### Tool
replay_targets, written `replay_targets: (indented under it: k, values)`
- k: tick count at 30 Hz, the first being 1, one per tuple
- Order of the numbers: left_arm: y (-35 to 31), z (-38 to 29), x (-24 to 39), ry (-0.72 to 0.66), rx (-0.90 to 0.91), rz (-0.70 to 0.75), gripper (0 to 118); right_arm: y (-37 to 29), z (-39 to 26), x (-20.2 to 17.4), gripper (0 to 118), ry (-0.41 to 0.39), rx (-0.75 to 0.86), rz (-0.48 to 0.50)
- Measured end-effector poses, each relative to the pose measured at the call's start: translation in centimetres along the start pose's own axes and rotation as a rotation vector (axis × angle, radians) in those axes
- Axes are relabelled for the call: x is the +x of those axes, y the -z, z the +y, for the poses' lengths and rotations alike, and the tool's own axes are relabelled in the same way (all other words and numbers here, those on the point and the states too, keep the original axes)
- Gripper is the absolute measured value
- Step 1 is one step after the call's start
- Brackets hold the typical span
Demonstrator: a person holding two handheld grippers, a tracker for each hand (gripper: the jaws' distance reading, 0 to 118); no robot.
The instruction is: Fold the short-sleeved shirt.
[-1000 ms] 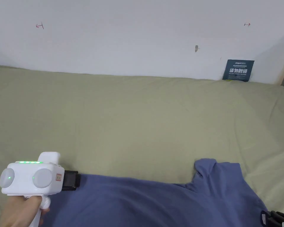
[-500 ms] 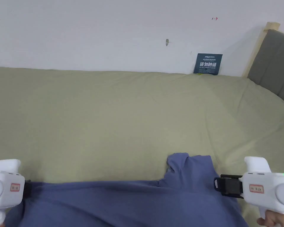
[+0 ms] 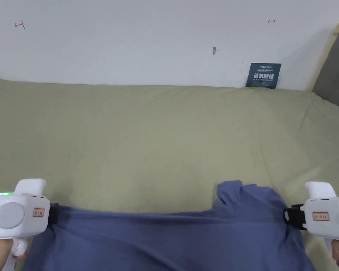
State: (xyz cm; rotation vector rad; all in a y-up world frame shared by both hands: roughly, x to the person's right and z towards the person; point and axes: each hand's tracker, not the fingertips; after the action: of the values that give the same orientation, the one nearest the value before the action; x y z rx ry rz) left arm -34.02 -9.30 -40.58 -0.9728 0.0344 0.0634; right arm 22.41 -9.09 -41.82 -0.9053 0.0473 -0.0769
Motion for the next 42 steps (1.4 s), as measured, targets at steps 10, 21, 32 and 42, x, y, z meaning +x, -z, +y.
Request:
replay_targets:
  k: [10, 21, 32, 42]
  values:
    - [-11.4, -7.4, -4.1, -0.019, 0.132, -0.071, 0, -14.0, -6.7, -2.2, 3, -0.051, 0.153, 0.051]
    - [-14.7, -19.4, -6.3, 0.013, 0.177, -0.072, 0, -18.7, -19.3, -2.6, 3, -0.059, 0.136, 0.069]
    - [-9.9, -22.7, -7.4, -0.016, 0.036, -0.028, 89, -14.2, -22.2, -1.4, 68, -0.034, 0.002, 0.011]
    - [-20.5, -16.2, 2.4, 0.033, 0.481, -0.081, 92, -21.7, -14.1, -10.2, 76, -0.079, 0.463, 0.047]
